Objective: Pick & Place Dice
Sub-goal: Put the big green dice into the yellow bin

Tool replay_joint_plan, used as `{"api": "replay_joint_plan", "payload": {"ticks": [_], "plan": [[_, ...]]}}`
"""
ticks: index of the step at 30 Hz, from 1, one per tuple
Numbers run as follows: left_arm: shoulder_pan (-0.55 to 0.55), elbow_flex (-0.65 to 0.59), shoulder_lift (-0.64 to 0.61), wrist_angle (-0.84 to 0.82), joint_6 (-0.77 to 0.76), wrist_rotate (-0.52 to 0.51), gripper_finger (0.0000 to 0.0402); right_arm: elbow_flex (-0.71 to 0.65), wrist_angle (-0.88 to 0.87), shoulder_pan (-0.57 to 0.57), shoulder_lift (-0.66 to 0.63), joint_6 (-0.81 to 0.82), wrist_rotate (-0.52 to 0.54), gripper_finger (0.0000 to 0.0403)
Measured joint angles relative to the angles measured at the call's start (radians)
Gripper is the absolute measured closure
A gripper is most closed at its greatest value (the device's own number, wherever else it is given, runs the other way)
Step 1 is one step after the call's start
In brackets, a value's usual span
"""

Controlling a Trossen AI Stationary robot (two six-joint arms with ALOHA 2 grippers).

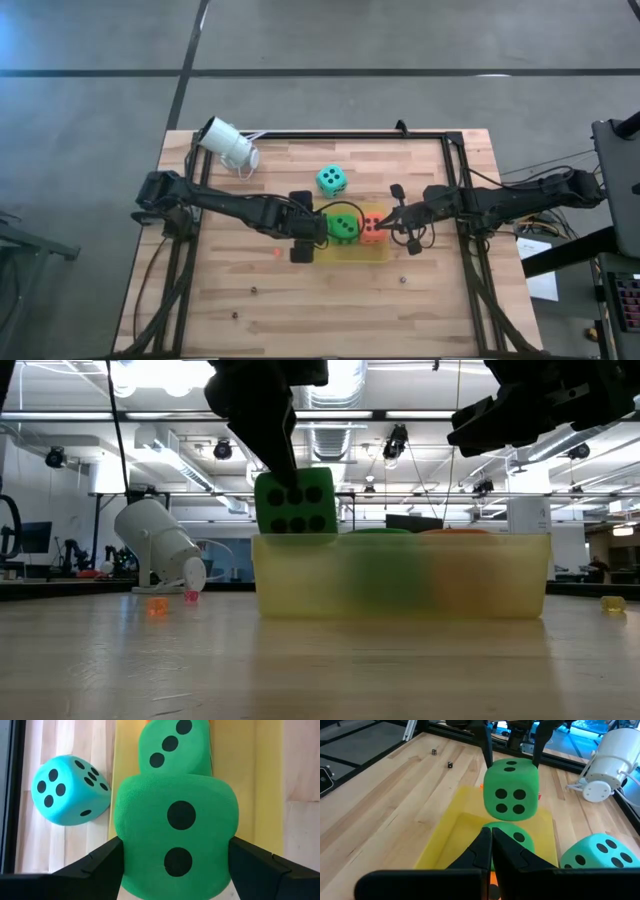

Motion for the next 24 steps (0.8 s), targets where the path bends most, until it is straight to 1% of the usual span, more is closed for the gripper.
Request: {"api": "replay_joint_plan", "payload": {"ticks": [4, 16, 24], "plan": [[0.000, 0.000, 0.000, -0.016, 0.003, -0.015, 0.0107, 0.000, 0.000, 0.000, 0.000, 0.000, 0.000, 0.0394], [0.001, 0.000, 0.000, -0.011, 0.003, -0.018, 0.0107, 0.000, 0.000, 0.000, 0.000, 0.000, 0.000, 0.0394], [0.003, 0.000, 0.053, 0.012, 0.027, 0.009, 0.0107, 0.000, 0.006, 0.000, 0.000, -0.001, 0.001, 0.0394]]}}
